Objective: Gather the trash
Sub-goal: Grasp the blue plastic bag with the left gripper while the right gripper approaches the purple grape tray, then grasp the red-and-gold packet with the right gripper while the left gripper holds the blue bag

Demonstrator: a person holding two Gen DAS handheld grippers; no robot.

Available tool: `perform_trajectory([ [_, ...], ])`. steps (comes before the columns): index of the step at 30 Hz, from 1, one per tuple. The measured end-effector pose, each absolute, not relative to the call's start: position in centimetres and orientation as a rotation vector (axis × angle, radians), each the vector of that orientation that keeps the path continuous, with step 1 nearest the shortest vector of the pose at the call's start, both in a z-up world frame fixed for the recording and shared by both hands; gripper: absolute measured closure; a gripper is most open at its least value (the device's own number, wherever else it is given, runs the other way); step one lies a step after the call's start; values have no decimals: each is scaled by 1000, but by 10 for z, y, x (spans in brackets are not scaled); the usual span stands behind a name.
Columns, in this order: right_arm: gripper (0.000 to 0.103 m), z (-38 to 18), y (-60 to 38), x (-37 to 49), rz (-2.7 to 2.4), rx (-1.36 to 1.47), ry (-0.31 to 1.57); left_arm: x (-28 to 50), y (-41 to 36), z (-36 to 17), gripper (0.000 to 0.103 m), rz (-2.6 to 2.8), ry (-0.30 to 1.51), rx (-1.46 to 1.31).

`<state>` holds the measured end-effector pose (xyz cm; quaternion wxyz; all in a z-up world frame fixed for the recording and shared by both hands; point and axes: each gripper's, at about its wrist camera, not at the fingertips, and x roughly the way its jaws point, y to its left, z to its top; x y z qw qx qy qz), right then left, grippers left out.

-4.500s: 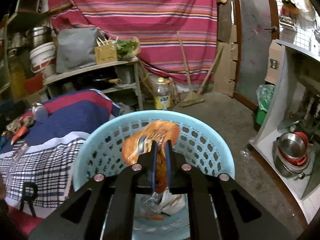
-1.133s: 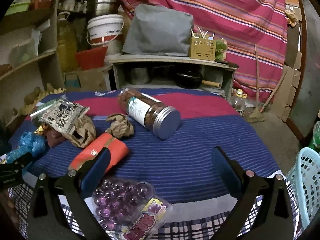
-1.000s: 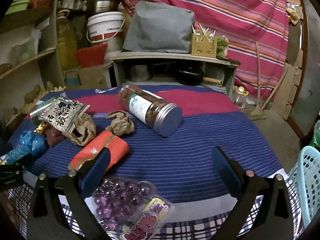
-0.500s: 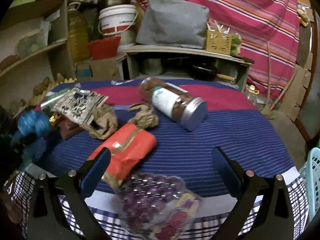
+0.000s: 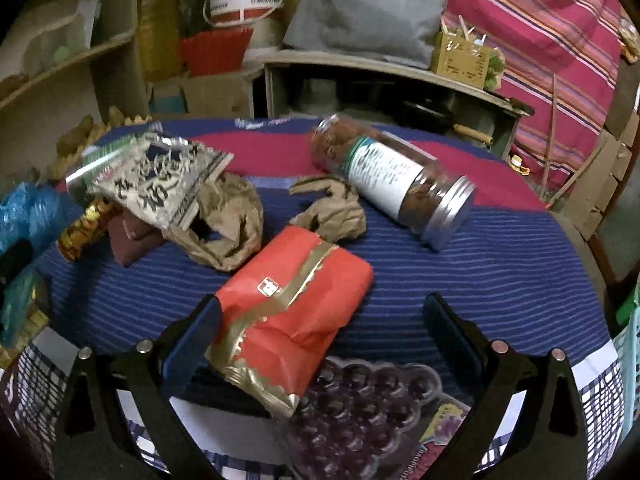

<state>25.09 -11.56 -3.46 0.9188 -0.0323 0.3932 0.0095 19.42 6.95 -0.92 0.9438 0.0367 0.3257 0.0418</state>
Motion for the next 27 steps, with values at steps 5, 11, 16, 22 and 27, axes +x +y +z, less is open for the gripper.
perform_trajectory([
  [5,25,-38,-117,252,59,-44,832,195,68,-8,89,74,664,57],
  [11,48,-36,-113,247,89,-57,812,195,67,-9,89,90,664,60],
  [16,53,-35,-117,244,116,-16,795,196,66,-9,89,101,664,65],
  [22,64,-32,-125,242,123,23,775,196,65,-8,89,110,661,72],
  [27,69,-31,-134,240,138,71,765,196,62,-8,89,110,660,86],
])
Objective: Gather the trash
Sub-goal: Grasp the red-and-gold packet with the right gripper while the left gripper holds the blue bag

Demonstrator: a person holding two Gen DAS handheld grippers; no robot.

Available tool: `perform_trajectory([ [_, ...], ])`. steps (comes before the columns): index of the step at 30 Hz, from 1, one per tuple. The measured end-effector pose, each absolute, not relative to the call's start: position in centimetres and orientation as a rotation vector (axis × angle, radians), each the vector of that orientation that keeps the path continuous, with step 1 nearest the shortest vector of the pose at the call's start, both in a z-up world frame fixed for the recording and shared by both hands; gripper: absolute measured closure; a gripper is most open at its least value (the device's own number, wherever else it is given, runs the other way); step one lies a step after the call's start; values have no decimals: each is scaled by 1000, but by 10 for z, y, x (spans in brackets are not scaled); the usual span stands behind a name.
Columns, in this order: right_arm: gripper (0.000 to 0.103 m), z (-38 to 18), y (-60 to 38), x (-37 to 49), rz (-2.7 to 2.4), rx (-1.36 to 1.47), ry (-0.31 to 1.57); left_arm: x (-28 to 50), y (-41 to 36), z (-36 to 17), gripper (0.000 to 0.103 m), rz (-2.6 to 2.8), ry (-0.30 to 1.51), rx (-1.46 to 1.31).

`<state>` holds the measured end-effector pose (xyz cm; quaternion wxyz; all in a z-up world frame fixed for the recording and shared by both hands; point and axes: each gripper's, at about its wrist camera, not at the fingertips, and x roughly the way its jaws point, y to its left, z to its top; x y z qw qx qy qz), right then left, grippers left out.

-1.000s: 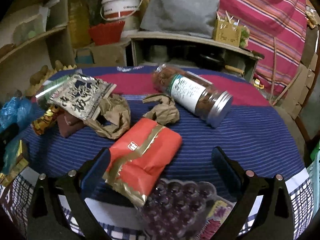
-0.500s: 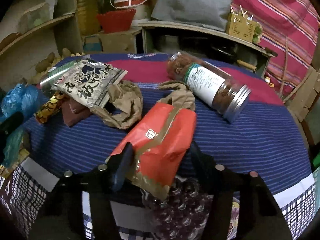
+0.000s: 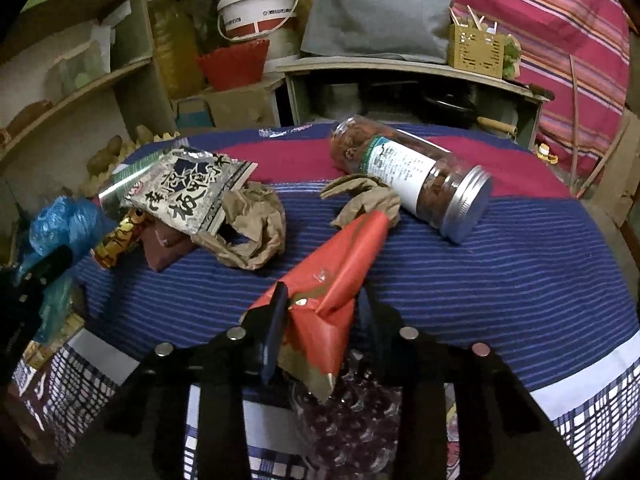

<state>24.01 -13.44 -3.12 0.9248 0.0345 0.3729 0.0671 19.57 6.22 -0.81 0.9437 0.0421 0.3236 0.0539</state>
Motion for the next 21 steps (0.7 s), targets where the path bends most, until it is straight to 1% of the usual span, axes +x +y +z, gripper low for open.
perform_trajectory([
  [5,72,-27,-146,234,136,103,745,195,58,-6,89,111,652,98],
  [21,73,-7,-184,214,106,176,636,196,48,-4,89,94,648,116],
])
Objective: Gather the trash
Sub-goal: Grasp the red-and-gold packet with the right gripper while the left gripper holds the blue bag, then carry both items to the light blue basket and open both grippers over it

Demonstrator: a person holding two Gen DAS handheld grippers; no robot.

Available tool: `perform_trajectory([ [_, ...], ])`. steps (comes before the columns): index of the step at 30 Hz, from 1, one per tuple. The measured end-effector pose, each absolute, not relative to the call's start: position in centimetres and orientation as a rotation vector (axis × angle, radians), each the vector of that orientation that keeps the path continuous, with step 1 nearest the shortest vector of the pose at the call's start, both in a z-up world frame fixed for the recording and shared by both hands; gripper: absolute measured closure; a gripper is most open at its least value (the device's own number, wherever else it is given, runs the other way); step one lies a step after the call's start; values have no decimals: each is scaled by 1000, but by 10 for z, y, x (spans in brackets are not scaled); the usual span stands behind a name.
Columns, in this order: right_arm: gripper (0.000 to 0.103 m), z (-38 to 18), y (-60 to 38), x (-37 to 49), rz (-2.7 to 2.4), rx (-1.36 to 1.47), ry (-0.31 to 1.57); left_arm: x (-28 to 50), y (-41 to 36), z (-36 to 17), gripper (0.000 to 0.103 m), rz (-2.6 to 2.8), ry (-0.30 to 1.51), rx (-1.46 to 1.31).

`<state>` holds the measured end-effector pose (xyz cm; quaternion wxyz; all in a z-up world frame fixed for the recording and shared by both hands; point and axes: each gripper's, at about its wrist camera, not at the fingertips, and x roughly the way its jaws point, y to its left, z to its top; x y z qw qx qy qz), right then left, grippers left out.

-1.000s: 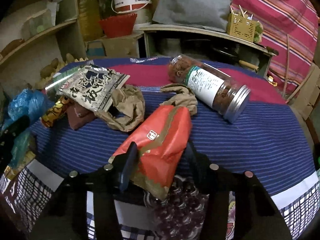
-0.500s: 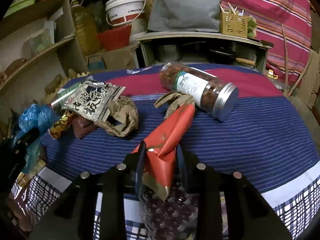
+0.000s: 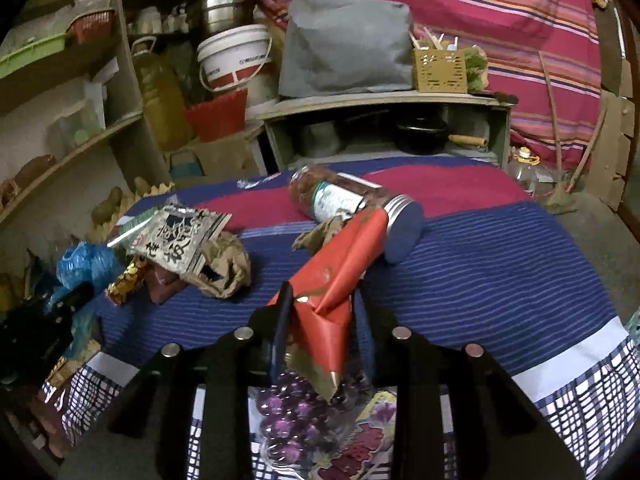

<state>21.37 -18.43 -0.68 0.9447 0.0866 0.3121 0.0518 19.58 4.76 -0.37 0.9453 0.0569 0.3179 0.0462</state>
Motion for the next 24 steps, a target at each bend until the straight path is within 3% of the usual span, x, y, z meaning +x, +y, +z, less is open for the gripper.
perform_trajectory([
  [10,73,5,-209,186,80,188,598,194,33,6,89,43,632,76],
  [24,73,28,-319,113,-72,122,556,176,-67,22,89,-182,584,70],
])
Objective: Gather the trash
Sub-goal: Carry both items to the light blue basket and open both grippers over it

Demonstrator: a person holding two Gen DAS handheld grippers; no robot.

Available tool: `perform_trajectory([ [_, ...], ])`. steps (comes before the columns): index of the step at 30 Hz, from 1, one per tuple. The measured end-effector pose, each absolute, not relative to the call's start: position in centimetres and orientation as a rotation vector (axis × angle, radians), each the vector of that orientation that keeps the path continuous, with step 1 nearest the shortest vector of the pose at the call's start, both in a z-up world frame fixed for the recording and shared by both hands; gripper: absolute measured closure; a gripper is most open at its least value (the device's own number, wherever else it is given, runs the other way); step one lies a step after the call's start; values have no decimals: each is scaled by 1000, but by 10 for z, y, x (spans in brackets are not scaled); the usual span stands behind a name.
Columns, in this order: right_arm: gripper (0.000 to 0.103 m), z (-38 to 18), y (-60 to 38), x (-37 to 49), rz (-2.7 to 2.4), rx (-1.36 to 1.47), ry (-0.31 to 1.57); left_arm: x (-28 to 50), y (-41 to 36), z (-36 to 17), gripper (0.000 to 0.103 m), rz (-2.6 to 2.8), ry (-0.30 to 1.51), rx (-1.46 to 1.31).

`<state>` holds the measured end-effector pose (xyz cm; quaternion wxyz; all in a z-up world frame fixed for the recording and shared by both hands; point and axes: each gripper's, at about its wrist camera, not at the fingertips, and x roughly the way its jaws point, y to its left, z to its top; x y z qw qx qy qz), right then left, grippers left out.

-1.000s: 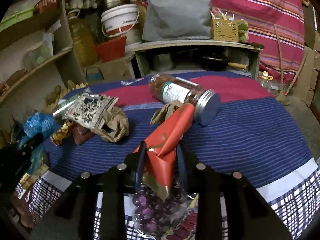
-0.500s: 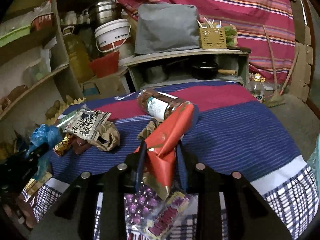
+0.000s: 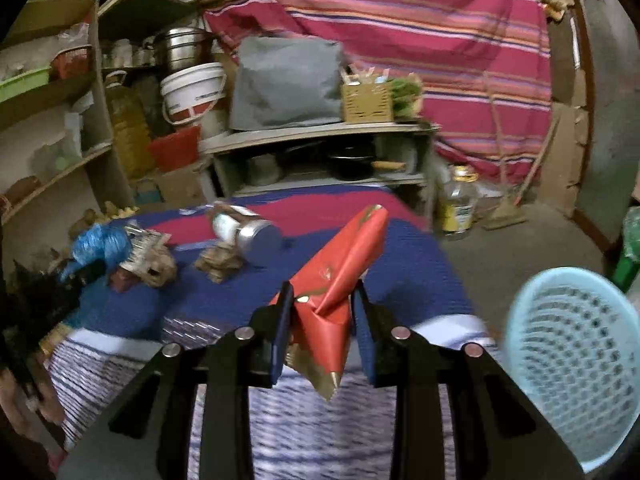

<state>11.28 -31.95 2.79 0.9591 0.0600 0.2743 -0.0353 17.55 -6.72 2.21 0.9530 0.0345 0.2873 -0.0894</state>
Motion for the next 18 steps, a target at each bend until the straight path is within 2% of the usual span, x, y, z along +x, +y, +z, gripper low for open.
perform_trajectory([
  [11,73,30,-452,37,-282,103,554,144,-214,23,89,-446,549,143],
  [18,73,28,-518,1,-386,145,569,97,-322,19,89,-697,550,168],
])
